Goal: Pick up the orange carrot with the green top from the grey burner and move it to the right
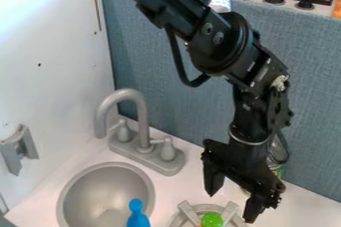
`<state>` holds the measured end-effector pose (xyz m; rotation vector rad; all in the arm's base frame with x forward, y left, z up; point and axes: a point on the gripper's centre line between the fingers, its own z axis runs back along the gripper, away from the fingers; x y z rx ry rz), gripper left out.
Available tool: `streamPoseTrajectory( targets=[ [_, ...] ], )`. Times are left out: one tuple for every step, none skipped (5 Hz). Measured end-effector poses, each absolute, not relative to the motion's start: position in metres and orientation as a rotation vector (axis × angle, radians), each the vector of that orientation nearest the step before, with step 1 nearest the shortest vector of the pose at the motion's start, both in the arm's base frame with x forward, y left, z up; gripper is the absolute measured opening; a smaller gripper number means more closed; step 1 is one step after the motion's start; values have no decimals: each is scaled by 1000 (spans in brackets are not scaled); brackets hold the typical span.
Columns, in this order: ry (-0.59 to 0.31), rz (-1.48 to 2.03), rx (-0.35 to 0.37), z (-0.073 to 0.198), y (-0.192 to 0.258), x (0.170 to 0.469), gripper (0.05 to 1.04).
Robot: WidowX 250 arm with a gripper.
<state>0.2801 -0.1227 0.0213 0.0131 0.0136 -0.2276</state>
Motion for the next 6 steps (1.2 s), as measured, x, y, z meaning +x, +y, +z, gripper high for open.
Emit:
streamPoseTrajectory(
  targets=[
    [46, -226, 23, 11, -121, 276, 1000],
    [18, -233, 54, 4, -114, 277, 1000],
    [28, -199, 68, -8, -102, 274, 1000],
    [68, -168, 78, -23, -87, 274, 1000],
    [104, -163, 85, -34, -79, 273, 1000],
    [110, -153, 84, -42, -77, 277, 1000]
  ],
)
